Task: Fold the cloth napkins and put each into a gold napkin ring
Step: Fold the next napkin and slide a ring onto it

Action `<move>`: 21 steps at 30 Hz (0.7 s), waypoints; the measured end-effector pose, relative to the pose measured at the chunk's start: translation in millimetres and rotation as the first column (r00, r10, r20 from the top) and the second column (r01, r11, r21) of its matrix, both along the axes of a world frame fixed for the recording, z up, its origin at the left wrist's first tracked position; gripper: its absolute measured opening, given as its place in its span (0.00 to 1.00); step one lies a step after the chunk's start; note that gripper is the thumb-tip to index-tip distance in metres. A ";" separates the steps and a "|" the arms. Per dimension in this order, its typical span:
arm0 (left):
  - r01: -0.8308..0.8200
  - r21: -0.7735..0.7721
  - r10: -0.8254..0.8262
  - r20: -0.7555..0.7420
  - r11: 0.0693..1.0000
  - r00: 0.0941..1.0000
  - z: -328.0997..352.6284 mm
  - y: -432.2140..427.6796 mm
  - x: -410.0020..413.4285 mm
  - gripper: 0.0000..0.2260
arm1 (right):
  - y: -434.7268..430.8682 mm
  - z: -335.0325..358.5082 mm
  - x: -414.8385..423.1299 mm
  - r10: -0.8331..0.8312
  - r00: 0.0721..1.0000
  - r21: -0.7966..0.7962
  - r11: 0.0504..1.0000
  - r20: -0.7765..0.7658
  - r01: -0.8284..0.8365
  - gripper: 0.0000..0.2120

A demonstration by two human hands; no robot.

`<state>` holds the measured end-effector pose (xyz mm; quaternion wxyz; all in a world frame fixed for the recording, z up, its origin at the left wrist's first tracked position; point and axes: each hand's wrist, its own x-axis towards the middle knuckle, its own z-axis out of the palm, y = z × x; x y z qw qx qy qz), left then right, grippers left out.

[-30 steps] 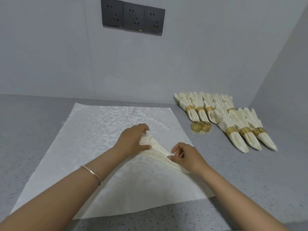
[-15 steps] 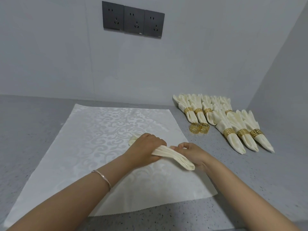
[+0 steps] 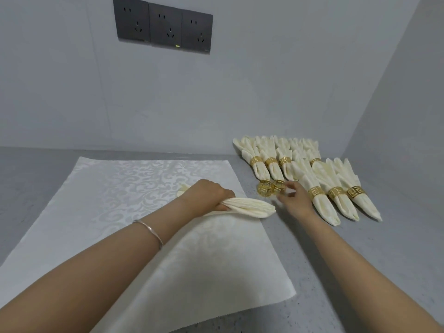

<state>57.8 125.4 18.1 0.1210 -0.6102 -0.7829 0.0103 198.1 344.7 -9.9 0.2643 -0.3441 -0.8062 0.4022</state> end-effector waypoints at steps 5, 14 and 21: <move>-0.056 -0.013 0.055 -0.060 0.998 0.997 1.9 16.6 -9.8 0.14 | 44.0 -7.1 -21.1 0.125 0.972 0.075 0.987 0.201 -0.142 0.36; -0.098 0.019 0.098 -0.013 0.995 0.995 -7.5 24.2 -16.1 0.15 | 59.5 -17.9 -30.7 0.023 0.983 0.192 0.980 0.181 -0.059 0.27; -0.155 0.091 0.155 0.011 0.984 0.988 -4.7 2.2 -17.1 0.16 | 17.2 -1.1 -5.1 -0.063 0.942 -0.386 0.920 -0.329 -0.073 0.22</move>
